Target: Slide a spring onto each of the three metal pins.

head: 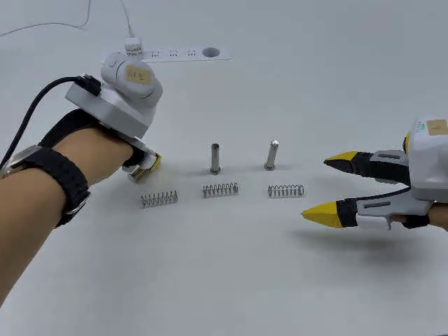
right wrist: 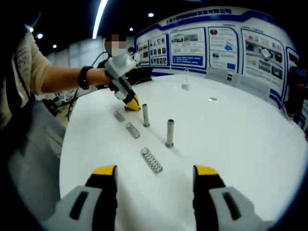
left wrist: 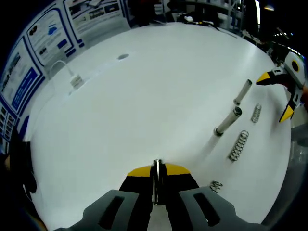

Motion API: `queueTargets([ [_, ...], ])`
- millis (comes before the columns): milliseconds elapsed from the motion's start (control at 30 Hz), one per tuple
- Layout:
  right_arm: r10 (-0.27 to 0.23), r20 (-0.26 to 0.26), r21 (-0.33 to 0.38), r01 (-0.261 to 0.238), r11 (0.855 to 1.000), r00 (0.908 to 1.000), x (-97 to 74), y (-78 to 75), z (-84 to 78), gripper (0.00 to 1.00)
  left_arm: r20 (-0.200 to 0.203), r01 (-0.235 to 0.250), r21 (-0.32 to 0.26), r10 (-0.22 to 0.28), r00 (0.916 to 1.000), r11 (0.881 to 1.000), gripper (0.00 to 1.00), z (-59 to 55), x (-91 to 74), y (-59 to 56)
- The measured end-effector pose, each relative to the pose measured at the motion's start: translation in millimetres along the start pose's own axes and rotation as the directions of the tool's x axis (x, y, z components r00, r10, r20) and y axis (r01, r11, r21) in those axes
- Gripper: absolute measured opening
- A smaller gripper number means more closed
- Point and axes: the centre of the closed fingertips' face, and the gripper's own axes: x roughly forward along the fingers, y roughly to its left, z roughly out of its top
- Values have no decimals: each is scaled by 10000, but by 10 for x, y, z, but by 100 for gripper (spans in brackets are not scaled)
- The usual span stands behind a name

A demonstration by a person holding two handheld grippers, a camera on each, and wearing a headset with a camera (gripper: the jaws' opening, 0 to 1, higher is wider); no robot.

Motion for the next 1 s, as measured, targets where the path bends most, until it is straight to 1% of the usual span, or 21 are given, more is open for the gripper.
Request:
queueTargets([
  [100, -30, -6, 3, 30, 10000, 10000, -3, -7, -7, 65, 80, 9, -185, -7, 10000, 9998, 7, -11, -20, 17],
  [167, -23, -8, 4, 23, 10000, 10000, 0, -4, -7, 65, 305, 115, -361, -104, 9995, 9993, 7, 12, -59, 21],
  [333, 29, -57, -27, -29, 10000, 10000, 13, 13, -18, 65, 671, 463, -829, -408, 9969, 9955, 7, 51, -163, 4],
  [467, 41, -69, -30, -42, 10000, 10000, 17, 19, -21, 65, 929, 599, -996, -507, 9944, 9932, 7, 65, -235, -22],
  [500, 50, -62, -25, -50, 10000, 10000, 19, 21, -20, 65, 1067, 658, -1058, -545, 9928, 9922, 7, 77, -259, -35],
  [733, 97, -103, -44, -98, 9999, 9999, 29, 35, -29, 65, 1379, 756, -1096, -602, 9886, 9911, 7, 81, -340, -95],
  [800, 108, -116, -42, -108, 9999, 9999, 32, 39, -31, 65, 1578, 830, -1143, -644, 9854, 9900, 7, 97, -369, -113],
  [1000, 129, -176, -54, -130, 9999, 9998, 35, 42, -45, 65, 1819, 899, -1256, -662, 9811, 9880, 7, 89, -415, -145],
])
